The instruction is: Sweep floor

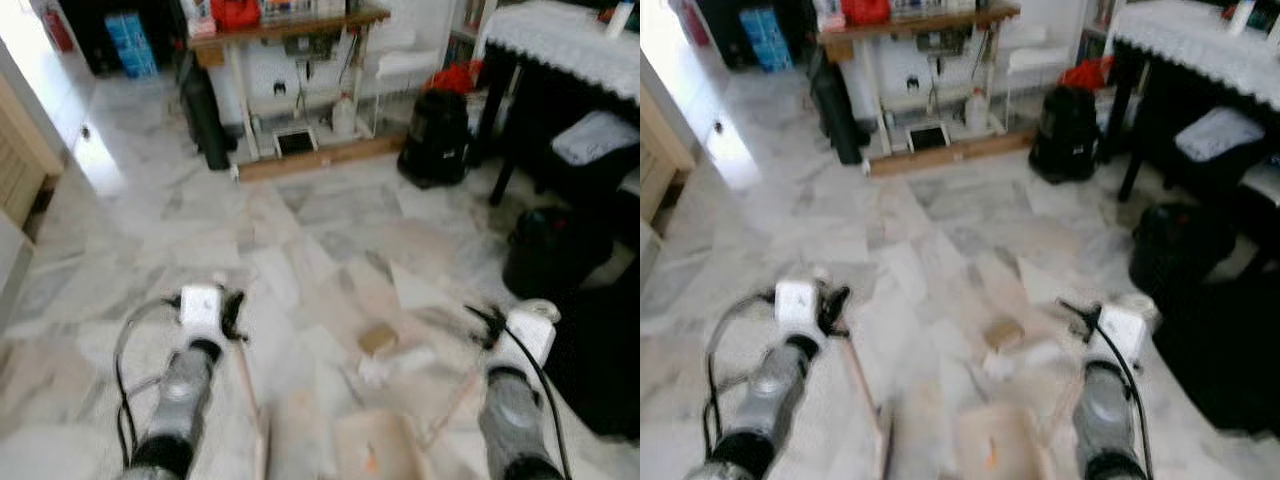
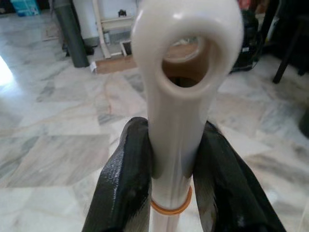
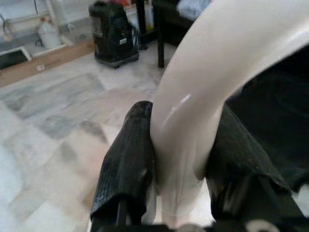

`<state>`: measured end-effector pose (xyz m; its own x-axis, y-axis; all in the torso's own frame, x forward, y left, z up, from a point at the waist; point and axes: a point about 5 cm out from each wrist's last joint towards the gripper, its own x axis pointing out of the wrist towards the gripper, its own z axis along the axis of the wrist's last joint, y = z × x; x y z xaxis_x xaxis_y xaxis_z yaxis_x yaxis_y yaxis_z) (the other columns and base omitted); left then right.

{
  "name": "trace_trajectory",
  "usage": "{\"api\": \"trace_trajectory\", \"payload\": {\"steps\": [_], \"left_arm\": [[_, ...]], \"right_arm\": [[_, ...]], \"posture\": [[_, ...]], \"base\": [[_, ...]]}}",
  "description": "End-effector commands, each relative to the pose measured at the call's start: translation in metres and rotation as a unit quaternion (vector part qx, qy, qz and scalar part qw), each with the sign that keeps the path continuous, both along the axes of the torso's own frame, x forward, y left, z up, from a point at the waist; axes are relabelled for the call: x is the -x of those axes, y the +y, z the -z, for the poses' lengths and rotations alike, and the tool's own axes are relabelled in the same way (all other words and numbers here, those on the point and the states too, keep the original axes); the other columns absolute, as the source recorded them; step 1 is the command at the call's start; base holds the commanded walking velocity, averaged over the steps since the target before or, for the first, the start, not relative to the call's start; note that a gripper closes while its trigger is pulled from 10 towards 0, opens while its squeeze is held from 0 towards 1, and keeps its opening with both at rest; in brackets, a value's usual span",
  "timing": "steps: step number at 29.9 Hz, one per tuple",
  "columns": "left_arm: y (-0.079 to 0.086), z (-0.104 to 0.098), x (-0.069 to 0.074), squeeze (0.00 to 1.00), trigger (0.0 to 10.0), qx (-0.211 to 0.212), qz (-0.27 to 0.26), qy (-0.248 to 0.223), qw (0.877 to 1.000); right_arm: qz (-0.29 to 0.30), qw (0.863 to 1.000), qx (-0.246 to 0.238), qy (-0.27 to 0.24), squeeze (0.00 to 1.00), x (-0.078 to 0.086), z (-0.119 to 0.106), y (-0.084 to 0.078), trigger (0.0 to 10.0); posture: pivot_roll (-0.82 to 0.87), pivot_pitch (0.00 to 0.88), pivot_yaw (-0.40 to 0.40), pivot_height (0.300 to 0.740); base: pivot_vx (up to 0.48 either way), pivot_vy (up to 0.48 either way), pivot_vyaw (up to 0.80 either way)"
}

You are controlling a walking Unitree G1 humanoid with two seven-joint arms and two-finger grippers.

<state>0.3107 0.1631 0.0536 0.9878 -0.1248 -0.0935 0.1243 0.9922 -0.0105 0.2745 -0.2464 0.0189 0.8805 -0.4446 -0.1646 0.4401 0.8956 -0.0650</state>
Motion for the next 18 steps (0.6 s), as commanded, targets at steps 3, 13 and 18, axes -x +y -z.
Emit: {"api": "trace_trajectory", "payload": {"steps": [3,13,18], "left_arm": [[0.0081,-0.0070,-0.0036,0.00,10.0,-0.006,-0.010,-0.015,1.000],[0.0096,-0.0078,-0.0047,0.00,10.0,-0.007,-0.011,-0.016,1.000],[0.0099,-0.0068,-0.0039,0.00,10.0,-0.006,-0.012,-0.015,1.000]], "right_arm": [[-0.015,1.000,-0.005,-0.021,0.00,-0.0105,-0.0081,0.0105,10.0],[-0.016,1.000,-0.007,-0.025,0.00,-0.0120,-0.0093,0.0128,10.0],[-0.013,1.000,-0.006,-0.024,0.00,-0.0100,-0.0083,0.0100,10.0]], "posture": [[-0.08,0.000,0.031,0.740],[-0.08,0.000,0.031,0.740],[-0.08,0.000,0.028,0.740]], "base": [[0.436,0.000,0.00],[0.436,0.000,0.00],[0.436,0.000,0.00]]}}
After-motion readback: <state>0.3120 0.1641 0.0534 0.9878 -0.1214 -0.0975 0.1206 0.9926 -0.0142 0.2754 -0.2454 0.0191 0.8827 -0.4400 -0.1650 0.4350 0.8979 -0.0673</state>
